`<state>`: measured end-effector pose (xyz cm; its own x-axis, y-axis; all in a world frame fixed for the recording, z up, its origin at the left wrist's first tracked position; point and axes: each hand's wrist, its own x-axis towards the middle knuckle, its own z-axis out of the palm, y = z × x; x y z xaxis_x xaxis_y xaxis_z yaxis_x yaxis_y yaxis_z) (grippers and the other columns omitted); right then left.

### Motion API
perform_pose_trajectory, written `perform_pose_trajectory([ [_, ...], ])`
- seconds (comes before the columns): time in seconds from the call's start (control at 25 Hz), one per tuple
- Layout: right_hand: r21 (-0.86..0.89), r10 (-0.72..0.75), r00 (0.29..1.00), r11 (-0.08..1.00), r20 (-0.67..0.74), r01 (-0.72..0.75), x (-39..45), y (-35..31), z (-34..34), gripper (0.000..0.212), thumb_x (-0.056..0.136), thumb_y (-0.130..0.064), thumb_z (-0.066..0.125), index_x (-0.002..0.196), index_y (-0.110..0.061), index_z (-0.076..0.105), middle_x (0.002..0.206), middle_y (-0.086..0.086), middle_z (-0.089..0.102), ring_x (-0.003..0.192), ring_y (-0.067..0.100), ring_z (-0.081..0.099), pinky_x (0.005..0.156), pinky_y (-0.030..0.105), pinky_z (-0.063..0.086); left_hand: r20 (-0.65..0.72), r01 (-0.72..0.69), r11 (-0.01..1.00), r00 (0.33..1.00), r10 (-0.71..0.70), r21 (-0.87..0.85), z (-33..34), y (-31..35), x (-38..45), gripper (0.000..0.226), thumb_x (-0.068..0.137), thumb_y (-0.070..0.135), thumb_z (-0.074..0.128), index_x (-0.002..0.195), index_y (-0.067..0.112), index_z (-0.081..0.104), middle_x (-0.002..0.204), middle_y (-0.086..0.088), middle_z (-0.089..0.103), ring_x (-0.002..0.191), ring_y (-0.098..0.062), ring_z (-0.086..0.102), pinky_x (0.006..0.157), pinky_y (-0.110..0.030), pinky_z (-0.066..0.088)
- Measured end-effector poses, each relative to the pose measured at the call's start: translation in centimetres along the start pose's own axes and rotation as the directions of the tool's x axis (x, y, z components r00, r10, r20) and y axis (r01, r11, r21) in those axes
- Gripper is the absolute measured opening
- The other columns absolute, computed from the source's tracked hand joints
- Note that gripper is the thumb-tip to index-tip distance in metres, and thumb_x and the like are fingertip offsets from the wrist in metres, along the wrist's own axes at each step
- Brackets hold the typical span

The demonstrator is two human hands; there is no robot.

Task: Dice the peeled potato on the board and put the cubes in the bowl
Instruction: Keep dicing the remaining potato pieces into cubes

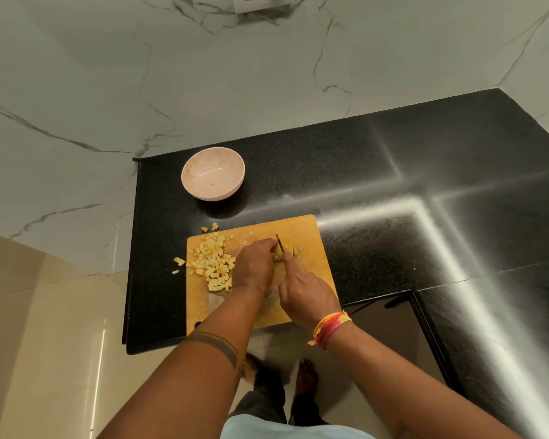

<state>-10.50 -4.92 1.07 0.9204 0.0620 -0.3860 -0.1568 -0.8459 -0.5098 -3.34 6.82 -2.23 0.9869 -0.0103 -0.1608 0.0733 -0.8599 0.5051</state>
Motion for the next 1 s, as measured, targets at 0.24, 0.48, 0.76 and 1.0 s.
perform_pose_trajectory([
  [0.24,-0.029,-0.035,0.999,0.999,0.0,0.035,3.2,-0.7,-0.4,0.061,0.105,-0.024,0.03,0.162,-0.018,0.01,0.098,0.018,0.068,0.081,0.035,0.065,0.062,0.037,0.042,-0.016,-0.034,0.999,0.999,0.034,0.001,0.0,-0.3,-0.1,0.023,0.102,0.023,0.055,0.118,0.026,0.071,0.115,-0.001,0.072,0.096,-0.02,0.065,0.084,-0.033,0.057],
  [0.48,-0.04,-0.032,0.999,0.999,0.025,0.033,2.0,0.1,0.7,0.063,0.104,-0.024,0.033,0.162,-0.018,0.01,0.106,0.021,0.068,0.075,0.029,0.062,0.061,0.035,0.039,0.0,0.003,1.0,1.0,-0.003,-0.025,0.3,-0.7,0.7,0.026,0.1,0.019,0.056,0.12,0.024,0.072,0.121,-0.002,0.071,0.106,-0.021,0.064,0.091,-0.031,0.051],
  [0.76,-0.106,0.039,0.992,0.994,0.119,-0.026,-4.3,2.8,2.4,0.073,0.103,-0.027,0.033,0.162,-0.027,-0.009,0.071,0.002,0.057,0.057,0.022,0.052,0.054,0.036,0.041,0.008,-0.044,0.999,0.999,0.044,-0.016,0.6,-1.0,0.7,0.036,0.098,0.012,0.063,0.133,0.018,0.066,0.13,-0.003,0.066,0.12,-0.023,0.058,0.101,-0.034,0.049],
  [1.0,-0.038,0.027,1.0,0.999,0.017,-0.026,-4.2,2.0,1.5,0.073,0.102,-0.026,0.035,0.163,-0.028,-0.005,0.063,-0.003,0.052,0.052,0.017,0.048,0.049,0.035,0.034,-0.003,-0.07,0.998,0.998,0.07,-0.003,0.5,-1.2,0.3,0.036,0.097,0.012,0.064,0.133,0.018,0.066,0.128,-0.002,0.064,0.118,-0.023,0.059,0.1,-0.038,0.051],
])
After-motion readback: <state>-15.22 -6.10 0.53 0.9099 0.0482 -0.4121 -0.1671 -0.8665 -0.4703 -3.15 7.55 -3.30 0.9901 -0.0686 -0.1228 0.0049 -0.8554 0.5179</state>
